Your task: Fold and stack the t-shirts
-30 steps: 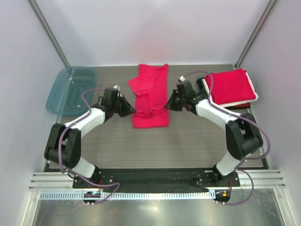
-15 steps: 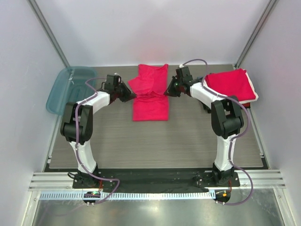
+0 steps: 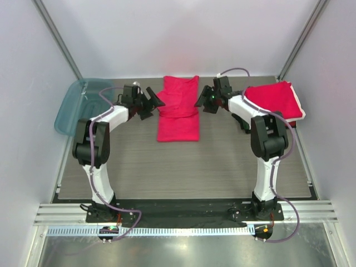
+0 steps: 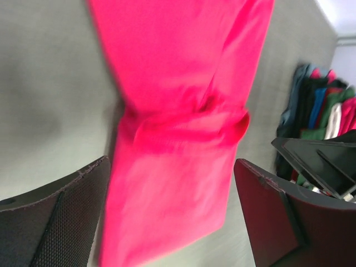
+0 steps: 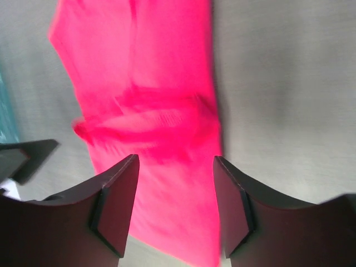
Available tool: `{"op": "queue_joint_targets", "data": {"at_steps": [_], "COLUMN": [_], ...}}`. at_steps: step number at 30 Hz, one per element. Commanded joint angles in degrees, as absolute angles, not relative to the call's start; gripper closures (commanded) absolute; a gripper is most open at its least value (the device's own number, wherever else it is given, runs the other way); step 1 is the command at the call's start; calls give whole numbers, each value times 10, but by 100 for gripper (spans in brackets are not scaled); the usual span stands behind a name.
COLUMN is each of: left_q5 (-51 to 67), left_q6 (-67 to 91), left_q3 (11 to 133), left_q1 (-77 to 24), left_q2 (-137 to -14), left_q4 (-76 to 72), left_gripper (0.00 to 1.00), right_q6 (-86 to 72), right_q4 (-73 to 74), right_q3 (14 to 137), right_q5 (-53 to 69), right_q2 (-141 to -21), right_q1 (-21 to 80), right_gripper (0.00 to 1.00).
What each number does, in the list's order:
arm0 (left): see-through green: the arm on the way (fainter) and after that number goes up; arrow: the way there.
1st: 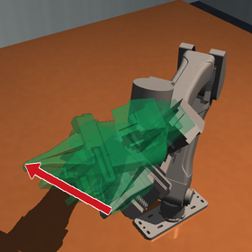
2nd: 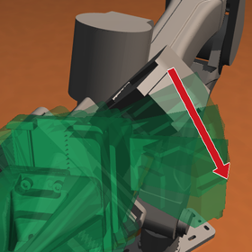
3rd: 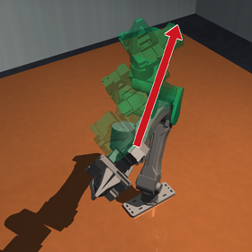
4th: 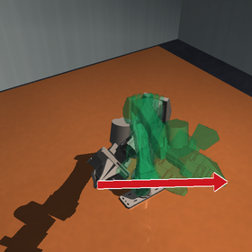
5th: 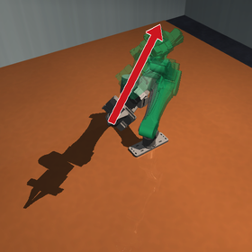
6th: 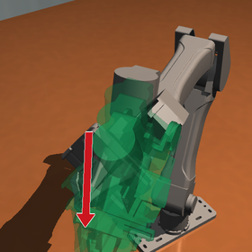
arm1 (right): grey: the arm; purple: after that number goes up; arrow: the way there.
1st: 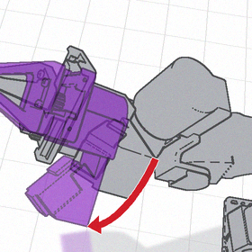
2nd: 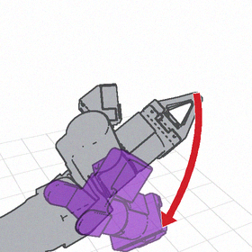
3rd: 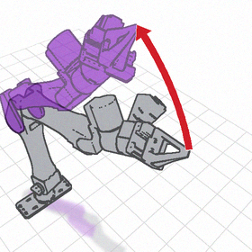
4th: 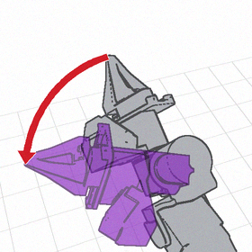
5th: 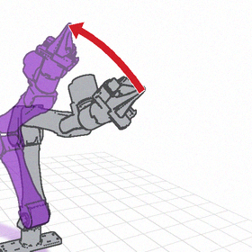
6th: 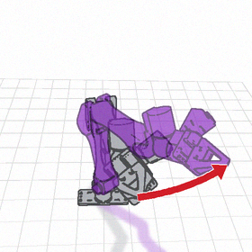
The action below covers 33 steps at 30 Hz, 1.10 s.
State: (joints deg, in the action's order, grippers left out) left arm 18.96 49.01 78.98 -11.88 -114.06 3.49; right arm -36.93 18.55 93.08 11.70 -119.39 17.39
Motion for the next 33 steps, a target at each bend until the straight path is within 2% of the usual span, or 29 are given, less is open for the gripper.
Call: {"op": "queue_joint_targets", "data": {"at_steps": [1,3,6,12,15,24,33], "left_q5": [171,173,166,171,180,206,227], "left_q6": [456,454,445,446,450,480,505], "left_q3": [720,682,594,507,470,474,454], "left_q1": [-120,-127,-147,-170,-170,-170,-170], "left_q2": [-1036,-1014,-970,-911,-904,-940,-965], "left_q4": [28,26,19,9,3,-27,-77], "left_gripper": [8,11,12,16,21,40,45], "right_q6": [-352,-360,-361,-366,-366,-407,-426], "right_q4": [139,107,72,44,34,-18,-60], "right_q3": [825,734,645,548,540,545,527], "right_q5": [149,178,204,245,241,272,273], "right_q2": [-1093,-1039,-990,-953,-962,-1016,-1052], "right_q1": [178,178,185,193,193,193,195], "right_gripper": [41,45,41,43,47,54,59]}}
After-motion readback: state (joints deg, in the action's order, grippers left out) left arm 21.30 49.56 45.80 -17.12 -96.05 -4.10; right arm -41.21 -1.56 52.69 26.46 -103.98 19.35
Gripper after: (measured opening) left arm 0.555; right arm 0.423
